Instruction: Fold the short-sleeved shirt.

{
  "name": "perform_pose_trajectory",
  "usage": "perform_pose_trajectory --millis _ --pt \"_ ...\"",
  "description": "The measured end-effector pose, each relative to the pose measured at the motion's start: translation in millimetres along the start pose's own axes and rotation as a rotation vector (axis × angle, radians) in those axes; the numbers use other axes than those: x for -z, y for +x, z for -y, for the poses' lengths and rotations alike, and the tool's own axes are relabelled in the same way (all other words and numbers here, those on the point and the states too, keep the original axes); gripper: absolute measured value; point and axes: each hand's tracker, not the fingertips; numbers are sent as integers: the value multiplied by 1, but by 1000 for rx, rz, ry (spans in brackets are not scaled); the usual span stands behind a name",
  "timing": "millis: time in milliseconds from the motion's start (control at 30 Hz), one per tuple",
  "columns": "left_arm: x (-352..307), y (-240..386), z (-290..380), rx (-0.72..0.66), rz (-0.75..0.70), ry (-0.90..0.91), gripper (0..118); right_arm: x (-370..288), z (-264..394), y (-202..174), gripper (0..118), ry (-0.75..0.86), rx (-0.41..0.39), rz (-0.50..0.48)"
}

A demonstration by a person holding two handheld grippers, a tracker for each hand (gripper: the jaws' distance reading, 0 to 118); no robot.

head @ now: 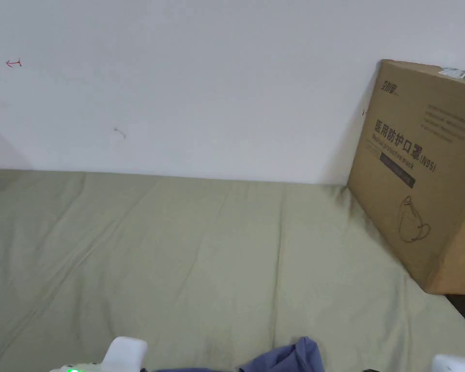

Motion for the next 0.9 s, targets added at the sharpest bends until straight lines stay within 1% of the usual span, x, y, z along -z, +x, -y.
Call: perform_pose_trajectory --millis 33,67,100,133,167,200,233,267,367,400,467,533,600,633,667,700,733,833,900 --pt "-8 -1 1 -15 13 16 2 14 -11 5 0 -54 33 -19" --pt "-18 -1 1 -11 -12 45 1 30 -22 12 1 -98 78 -30" --pt "-28 -2 1 -10 -32 77 2 47 -32 17 16 -161 105 -53" --pt "-33 -4 0 -21 -29 93 2 62 -40 21 50 -220 126 -63" --pt "-42 -9 -2 -43 -13 114 2 83 -48 24 94 -307 164 -63" --pt "-49 -13 -3 -69 5 129 2 104 -52 28 115 -398 160 -56" --pt "-53 -16 -5 -82 6 132 2 117 -52 30 115 -403 213 -97" --pt "-56 -18 -7 -90 2 128 2 133 -53 31 115 -441 236 -56" --pt "-59 -27 -8 -119 11 112 2 177 -45 28 114 -566 225 13" --pt "-56 -29 -7 -122 13 108 2 188 -42 27 113 -595 216 6" --pt "-52 -30 -4 -112 -5 91 2 209 -31 23 107 -689 179 4" --pt "-46 -32 -2 -106 -10 74 2 216 -26 21 90 -685 167 50" --pt "-42 -34 0 -111 -15 53 2 216 -21 18 62 -681 134 67" --pt "-40 -36 1 -119 -16 40 2 215 -21 17 56 -684 97 97" --pt "-37 -38 2 -129 -13 28 2 211 -23 17 56 -671 59 109" --pt "-38 -39 2 -138 -11 24 2 206 -23 16 35 -663 53 96" --pt "-39 -41 2 -151 -5 22 1 198 -27 18 15 -650 68 62" --pt "-52 -45 -2 -173 -1 47 1 164 -42 18 14 -576 85 6" --pt "-69 -47 -6 -179 -9 89 2 133 -55 17 14 -522 77 -35"
